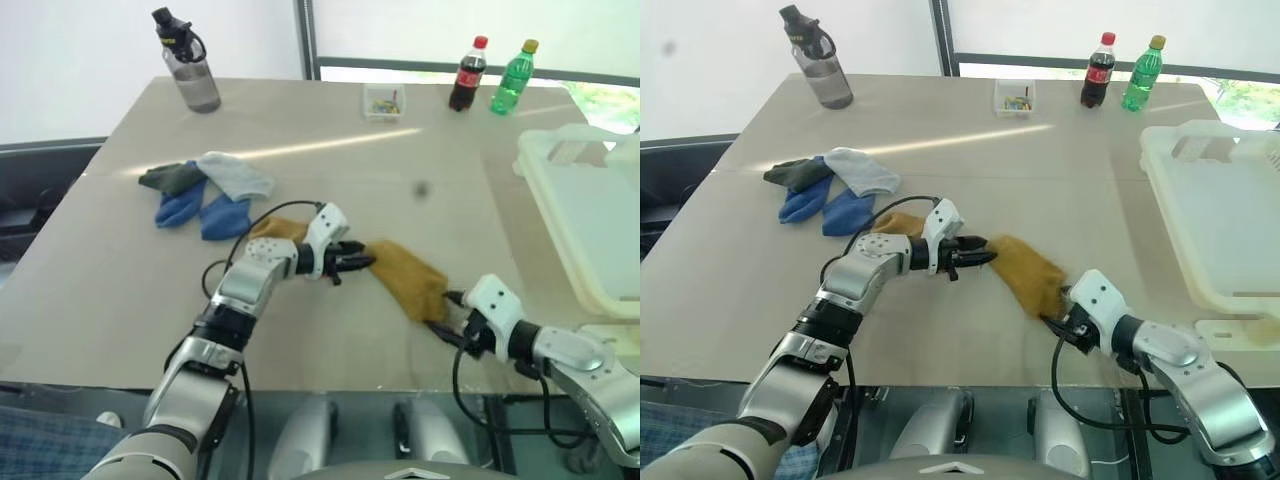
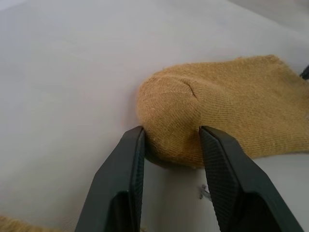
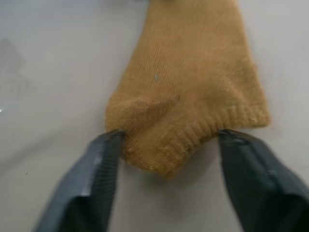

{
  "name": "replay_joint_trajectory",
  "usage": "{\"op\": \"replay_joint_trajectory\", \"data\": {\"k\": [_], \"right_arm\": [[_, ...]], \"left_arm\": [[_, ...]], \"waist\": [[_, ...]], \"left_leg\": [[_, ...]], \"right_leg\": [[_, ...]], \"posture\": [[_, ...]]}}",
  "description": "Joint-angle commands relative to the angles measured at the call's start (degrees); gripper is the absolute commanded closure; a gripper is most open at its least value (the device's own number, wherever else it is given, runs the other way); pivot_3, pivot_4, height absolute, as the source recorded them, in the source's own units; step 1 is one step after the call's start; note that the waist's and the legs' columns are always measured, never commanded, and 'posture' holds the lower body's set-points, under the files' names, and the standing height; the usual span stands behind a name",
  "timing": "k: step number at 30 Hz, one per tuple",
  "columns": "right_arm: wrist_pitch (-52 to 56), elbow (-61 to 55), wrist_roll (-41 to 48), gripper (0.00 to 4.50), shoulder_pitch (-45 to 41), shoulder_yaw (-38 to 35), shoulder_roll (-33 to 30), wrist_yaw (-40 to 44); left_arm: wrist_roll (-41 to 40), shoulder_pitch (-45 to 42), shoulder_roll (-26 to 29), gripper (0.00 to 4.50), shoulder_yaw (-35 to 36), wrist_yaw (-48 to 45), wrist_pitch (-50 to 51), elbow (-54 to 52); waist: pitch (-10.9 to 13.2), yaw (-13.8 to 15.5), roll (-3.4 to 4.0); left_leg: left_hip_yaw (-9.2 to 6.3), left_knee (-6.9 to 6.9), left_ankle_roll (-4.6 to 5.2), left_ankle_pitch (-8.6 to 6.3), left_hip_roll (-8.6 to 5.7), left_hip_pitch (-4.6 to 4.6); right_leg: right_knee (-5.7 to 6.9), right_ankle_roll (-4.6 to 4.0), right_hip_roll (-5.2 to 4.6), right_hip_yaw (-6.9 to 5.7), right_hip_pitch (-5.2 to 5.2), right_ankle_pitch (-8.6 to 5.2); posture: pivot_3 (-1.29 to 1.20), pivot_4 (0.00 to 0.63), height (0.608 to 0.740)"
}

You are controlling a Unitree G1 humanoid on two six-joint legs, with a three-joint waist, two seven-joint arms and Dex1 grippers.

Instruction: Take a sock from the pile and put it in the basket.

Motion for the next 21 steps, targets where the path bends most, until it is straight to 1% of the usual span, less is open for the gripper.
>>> {"op": "replay_joint_trajectory", "data": {"k": [1, 2, 3, 4, 5, 6, 8, 10, 13, 17, 21], "right_arm": [[0.87, -1.03, -0.35, 3.14, -0.71, -0.03, -0.39, -0.05], [0.93, -0.93, -0.39, 3.68, -0.88, -0.04, -0.33, -0.08], [1.08, -0.76, -0.41, 4.00, -1.05, -0.17, -0.22, -0.22], [0.83, -0.55, -0.76, 4.45, -1.24, -0.18, -0.27, -0.32], [0.75, -0.37, -1.11, 4.50, -1.39, -0.21, -0.34, -0.50], [0.48, -0.17, -1.47, 4.50, -1.58, -0.39, -0.22, -0.80], [0.25, 0.15, -1.76, 4.50, -2.13, -0.91, 0.27, -1.37], [-0.09, 0.36, -2.17, 4.50, -2.86, -1.29, 0.35, -1.74], [-2.00, 0.97, -4.10, 4.50, -4.06, -1.06, -1.14, -1.34], [-5.08, 3.22, -6.39, 4.50, -7.15, -1.09, -3.67, 0.60], [-7.00, 6.11, -7.02, 4.50, -9.74, -0.29, -3.89, 2.30]], "left_arm": [[1.43, 0.05, 0.36, 2.88, -2.23, -2.84, 0.56, 1.09], [1.47, 0.05, 0.41, 3.17, -2.20, -3.32, 0.70, 1.14], [1.52, 0.16, 0.65, 3.38, -2.27, -3.77, 1.08, 0.98], [1.66, 0.45, 1.00, 3.80, -2.30, -4.19, 1.21, 0.81], [1.85, 0.81, 1.43, 4.22, -2.39, -4.61, 1.33, 0.52], [1.85, 1.28, 1.92, 4.46, -2.38, -4.98, 1.79, -0.04], [1.58, 2.08, 2.66, 4.46, -2.04, -5.17, 2.96, -1.28], [0.06, 3.48, 3.86, 4.46, -1.14, -5.65, 6.24, -4.46], [-3.63, 6.93, 6.24, 4.46, 0.78, -5.94, 12.89, -12.31], [-9.91, 12.25, 9.11, 4.46, 5.59, -2.66, 24.62, -24.54], [-12.76, 16.13, 10.14, 4.46, 8.19, 1.64, 30.38, -32.60]], "waist": [[-0.01, -0.01, 0.00], [-0.01, -0.01, 0.00], [-0.01, 0.00, -0.01], [-0.01, -0.02, 0.00], [-0.01, -0.04, 0.00], [-0.01, -0.08, 0.00], [-0.01, -0.15, 0.00], [-0.02, -0.69, 0.00], [-0.02, -1.30, 0.01], [0.00, -1.34, 0.03], [0.02, -1.00, 0.00]], "left_leg": [[0.00, 0.00, 0.00, 0.00, 0.00, 0.01], [0.01, 0.00, 0.00, 0.00, 0.00, 0.01], [0.01, 0.00, 0.00, 0.00, 0.00, 0.01], [0.01, 0.00, 0.00, 0.00, 0.00, 0.02], [0.01, 0.00, 0.00, 0.00, 0.00, 0.02], [0.01, 0.00, 0.00, 0.00, 0.00, 0.02], [0.00, 0.00, 0.00, 0.00, 0.01, 0.03], [0.01, 0.00, 0.00, 0.00, 0.02, 0.04], [0.02, -0.02, 0.00, 0.00, 0.06, 0.06], [0.06, -0.03, 0.00, 0.00, 0.10, 0.08], [-0.01, -0.02, 0.00, 0.00, 0.13, 0.08]], "right_leg": [[0.00, 0.00, 0.00, 0.00, 0.00, 0.00], [0.00, 0.00, 0.00, 0.00, 0.02, 0.00], [0.00, 0.00, 0.00, 0.01, 0.02, 0.00], [0.00, 0.00, 0.00, 0.01, 0.02, 0.00], [0.00, 0.00, 0.00, 0.00, 0.02, 0.00], [0.00, 0.00, 0.01, 0.01, 0.02, 0.00], [0.00, 0.00, 0.02, 0.00, 0.02, 0.00], [0.01, 0.00, 0.02, 0.01, 0.02, 0.00], [0.01, 0.00, 0.02, 0.03, 0.02, 0.00], [0.05, 0.00, 0.02, 0.08, -0.02, 0.00], [0.06, -0.01, 0.04, 0.02, 0.00, 0.00]], "posture": [[0.00, 0.150, 0.740], [0.00, 0.150, 0.740], [0.00, 0.150, 0.740], [0.00, 0.150, 0.740], [0.00, 0.150, 0.740], [0.00, 0.150, 0.740], [0.00, 0.150, 0.740], [0.00, 0.150, 0.740], [0.00, 0.150, 0.740], [0.00, 0.150, 0.740], [0.00, 0.150, 0.740]]}}
